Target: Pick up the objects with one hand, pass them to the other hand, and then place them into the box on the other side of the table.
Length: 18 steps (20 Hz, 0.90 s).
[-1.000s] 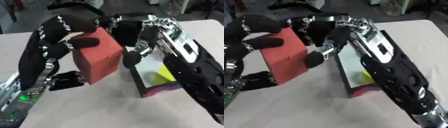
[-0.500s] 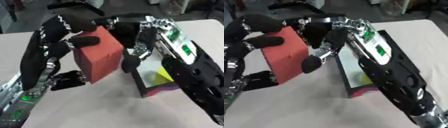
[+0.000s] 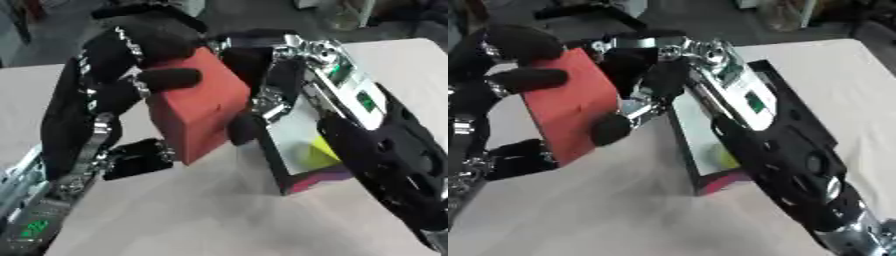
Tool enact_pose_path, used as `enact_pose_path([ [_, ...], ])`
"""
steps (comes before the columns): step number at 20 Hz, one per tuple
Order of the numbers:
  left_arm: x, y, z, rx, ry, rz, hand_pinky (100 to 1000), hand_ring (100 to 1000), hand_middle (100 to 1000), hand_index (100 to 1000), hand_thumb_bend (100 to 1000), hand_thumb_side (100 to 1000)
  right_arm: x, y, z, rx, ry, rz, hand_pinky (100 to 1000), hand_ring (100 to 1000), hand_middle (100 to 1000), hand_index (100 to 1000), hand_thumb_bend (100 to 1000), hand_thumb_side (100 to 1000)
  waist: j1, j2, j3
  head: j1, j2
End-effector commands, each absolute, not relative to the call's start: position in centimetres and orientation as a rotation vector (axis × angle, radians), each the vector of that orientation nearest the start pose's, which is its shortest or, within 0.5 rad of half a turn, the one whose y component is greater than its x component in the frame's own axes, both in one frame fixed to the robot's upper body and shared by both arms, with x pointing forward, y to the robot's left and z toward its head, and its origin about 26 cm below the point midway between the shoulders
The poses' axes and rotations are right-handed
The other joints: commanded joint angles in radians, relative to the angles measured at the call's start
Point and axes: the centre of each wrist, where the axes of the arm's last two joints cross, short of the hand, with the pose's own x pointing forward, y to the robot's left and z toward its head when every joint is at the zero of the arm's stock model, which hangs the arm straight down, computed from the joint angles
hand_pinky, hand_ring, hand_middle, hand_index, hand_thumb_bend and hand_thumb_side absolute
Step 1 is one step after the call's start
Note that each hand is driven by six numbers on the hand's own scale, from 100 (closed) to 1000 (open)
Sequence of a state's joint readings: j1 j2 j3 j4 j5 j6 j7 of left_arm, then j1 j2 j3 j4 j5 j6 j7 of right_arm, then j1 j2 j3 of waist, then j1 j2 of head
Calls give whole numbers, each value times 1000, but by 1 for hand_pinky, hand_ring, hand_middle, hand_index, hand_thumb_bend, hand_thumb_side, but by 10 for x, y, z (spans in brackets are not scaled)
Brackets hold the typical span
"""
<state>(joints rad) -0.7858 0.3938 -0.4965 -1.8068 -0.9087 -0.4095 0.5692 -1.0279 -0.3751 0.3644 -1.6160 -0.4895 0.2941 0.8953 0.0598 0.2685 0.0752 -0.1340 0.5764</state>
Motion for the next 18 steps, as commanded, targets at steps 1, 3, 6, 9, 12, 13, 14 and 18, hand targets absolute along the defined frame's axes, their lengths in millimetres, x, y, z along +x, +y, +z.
enact_pose_path([
  [1, 330, 117, 259, -596, 2649, 793, 705, 689, 672, 584, 262, 100, 367, -129, 336, 906, -1601, 1642, 1000, 1000, 695, 1000, 596, 209, -11, 2, -1, 2, -14],
  [3, 330, 116, 259, -601, 2650, 800, 706, 690, 673, 584, 264, 100, 367, -131, 337, 906, -1595, 1632, 1000, 1000, 655, 1000, 580, 181, -11, 2, -2, 2, -14],
  [6, 331, 115, 257, -611, 2649, 816, 709, 694, 677, 585, 282, 100, 367, -132, 338, 914, -1585, 1620, 1000, 1000, 592, 1000, 550, 128, -10, 3, -4, 4, -14],
  [9, 332, 115, 256, -624, 2651, 834, 711, 698, 681, 586, 265, 100, 366, -132, 339, 929, -1575, 1615, 1000, 1000, 536, 1000, 489, 100, -10, 4, -4, 5, -14],
  [12, 334, 115, 255, -642, 2653, 846, 713, 705, 688, 592, 273, 100, 364, -132, 340, 946, -1562, 1613, 1000, 1000, 440, 919, 385, 100, -10, 4, -4, 6, -15],
  [13, 335, 114, 255, -651, 2653, 853, 713, 706, 689, 593, 276, 100, 363, -131, 340, 954, -1556, 1614, 1000, 1000, 418, 898, 369, 100, -10, 4, -3, 6, -15],
  [14, 335, 114, 255, -660, 2652, 858, 714, 707, 690, 593, 277, 100, 362, -131, 341, 963, -1551, 1614, 1000, 1000, 404, 885, 361, 100, -10, 3, -3, 6, -16],
  [18, 336, 110, 254, -683, 2647, 871, 713, 709, 691, 597, 282, 100, 358, -129, 342, 997, -1518, 1618, 1000, 1000, 291, 773, 341, 100, -11, 3, -3, 7, -18],
])
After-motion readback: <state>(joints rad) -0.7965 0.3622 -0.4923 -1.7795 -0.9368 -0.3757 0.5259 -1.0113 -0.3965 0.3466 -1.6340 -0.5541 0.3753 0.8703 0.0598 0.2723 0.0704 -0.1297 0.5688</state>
